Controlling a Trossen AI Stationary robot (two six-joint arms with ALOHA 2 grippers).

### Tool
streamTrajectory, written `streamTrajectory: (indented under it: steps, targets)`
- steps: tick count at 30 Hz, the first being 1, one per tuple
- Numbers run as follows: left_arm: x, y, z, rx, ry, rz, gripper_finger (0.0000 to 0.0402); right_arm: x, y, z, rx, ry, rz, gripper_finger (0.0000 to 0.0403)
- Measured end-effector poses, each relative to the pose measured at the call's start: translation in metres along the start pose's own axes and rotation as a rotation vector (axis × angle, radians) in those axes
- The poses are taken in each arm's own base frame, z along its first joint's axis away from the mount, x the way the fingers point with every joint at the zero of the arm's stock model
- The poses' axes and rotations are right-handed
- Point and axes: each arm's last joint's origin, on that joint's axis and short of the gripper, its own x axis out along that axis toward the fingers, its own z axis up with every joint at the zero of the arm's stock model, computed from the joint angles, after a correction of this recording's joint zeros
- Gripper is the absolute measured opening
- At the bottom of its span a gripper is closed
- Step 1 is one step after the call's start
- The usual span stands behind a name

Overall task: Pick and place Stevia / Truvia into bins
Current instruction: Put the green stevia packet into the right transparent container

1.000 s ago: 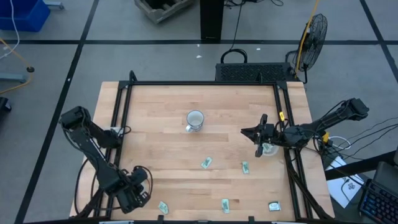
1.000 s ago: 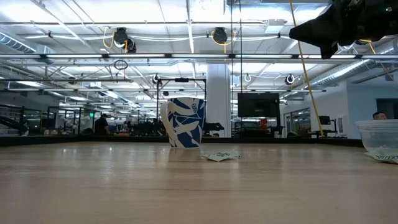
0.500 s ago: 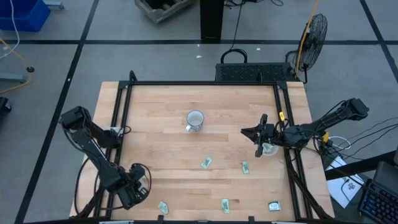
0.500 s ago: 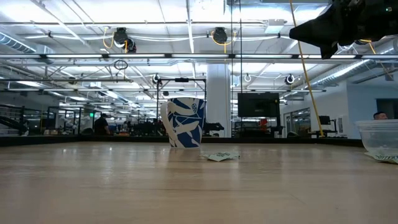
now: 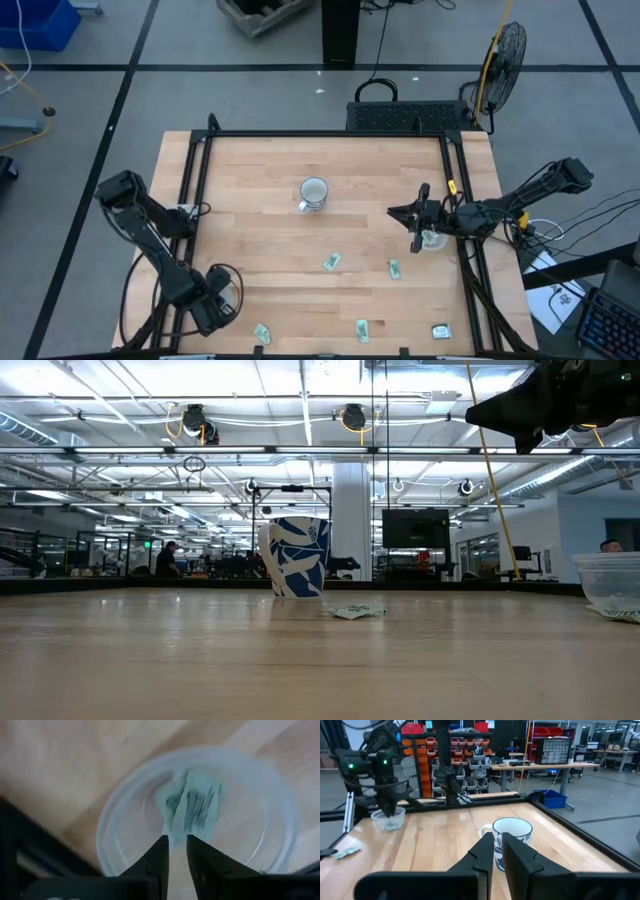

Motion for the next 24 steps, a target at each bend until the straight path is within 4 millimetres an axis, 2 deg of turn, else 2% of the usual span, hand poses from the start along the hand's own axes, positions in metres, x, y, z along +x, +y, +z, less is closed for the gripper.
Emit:
streamTrajectory:
  steps: [5,11,17,21,24]
  targets:
    - [-0.012,0.002,0.004,-0.01,-0.009,-0.055,0.0045,0.0,0.002,-0.001,-0.044,0.008,0.075,0.0048]
    - [-0.052,0.013,0.014,0.027,-0.189,-0.271,0.0025,0.0,0.005,-0.001,-0.051,0.014,0.165,0.0105]
    - [-0.088,0.028,0.03,0.168,-0.606,-0.433,0.0005,0.006,0.01,-0.009,-0.097,0.1,0.223,0.0153]
    - [-0.101,0.032,0.042,0.184,-0.89,-0.424,0.0009,0.012,0.008,-0.022,-0.137,0.272,0.182,0.0161]
    - [-0.103,0.032,0.051,0.21,-0.974,-0.373,0.0023,0.018,0.007,-0.032,-0.102,0.431,0.195,0.0161]
